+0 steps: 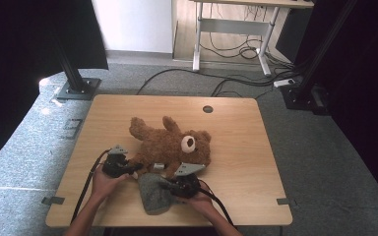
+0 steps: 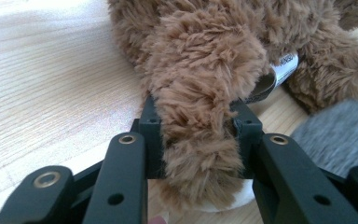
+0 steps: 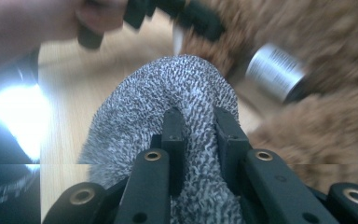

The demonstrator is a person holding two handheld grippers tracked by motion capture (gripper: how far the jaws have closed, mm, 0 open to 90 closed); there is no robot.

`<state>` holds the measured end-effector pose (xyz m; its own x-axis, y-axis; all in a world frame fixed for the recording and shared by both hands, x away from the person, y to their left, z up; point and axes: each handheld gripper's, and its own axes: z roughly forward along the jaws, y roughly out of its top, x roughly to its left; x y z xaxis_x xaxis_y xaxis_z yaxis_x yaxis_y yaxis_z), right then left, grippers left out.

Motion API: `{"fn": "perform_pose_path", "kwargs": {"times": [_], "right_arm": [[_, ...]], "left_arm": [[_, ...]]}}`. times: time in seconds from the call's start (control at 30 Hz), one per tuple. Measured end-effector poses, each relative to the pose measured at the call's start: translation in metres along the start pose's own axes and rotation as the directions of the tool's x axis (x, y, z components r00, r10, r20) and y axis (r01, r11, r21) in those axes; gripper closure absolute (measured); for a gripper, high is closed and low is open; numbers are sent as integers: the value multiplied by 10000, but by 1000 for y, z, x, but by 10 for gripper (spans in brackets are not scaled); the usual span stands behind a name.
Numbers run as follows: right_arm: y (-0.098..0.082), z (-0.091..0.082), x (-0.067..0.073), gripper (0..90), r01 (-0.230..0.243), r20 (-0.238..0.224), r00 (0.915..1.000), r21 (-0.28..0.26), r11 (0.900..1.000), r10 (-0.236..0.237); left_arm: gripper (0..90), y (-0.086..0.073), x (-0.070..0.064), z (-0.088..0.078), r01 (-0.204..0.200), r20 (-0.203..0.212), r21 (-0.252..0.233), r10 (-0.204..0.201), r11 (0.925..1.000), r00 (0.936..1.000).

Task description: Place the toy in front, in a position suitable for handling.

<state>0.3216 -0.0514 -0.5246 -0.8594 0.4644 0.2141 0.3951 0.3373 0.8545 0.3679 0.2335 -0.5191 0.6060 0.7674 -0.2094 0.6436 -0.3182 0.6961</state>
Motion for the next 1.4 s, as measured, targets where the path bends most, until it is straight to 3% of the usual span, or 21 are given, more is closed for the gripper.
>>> {"fn": "perform_pose_path", "kwargs": {"times": [0.13, 0.3, 0.43, 0.67, 0.97, 1.13, 1.4], "right_arm": [[12, -9, -5, 774, -45, 251, 9997, -621, 9981, 61], [30, -8, -7, 774, -1, 303, 9995, -969, 9953, 31], [48, -3, -8, 774, 84, 303, 9995, -1129, 9936, -50], [65, 21, -13, 772, 342, 583, 9979, -820, 9960, -295], [51, 48, -22, 773, 359, 1080, 9936, -211, 9991, -334], [48, 39, -24, 773, 205, 1443, 9894, -350, 9992, -152], [35, 9, -32, 774, 158, 2195, 9756, -473, 9988, -50]], "left_arm": [[646, 0, 0, 0, 16, 34, -14, -16, 10000, 10000], [646, 0, 1, 0, 49, 85, -16, -48, 10000, 10000], [647, 0, 1, 0, 49, 112, -9, -49, 10000, 9999], [652, 0, 2, 0, 86, 122, -1, -86, 10000, 9999], [663, -1, 1, 0, 123, 76, -60, -123, 9999, 9999], [672, -1, 0, 1, 57, 54, -76, -56, 10000, 10000], [683, -1, 0, 1, 4, 18, -51, -4, 10000, 10000]]}}
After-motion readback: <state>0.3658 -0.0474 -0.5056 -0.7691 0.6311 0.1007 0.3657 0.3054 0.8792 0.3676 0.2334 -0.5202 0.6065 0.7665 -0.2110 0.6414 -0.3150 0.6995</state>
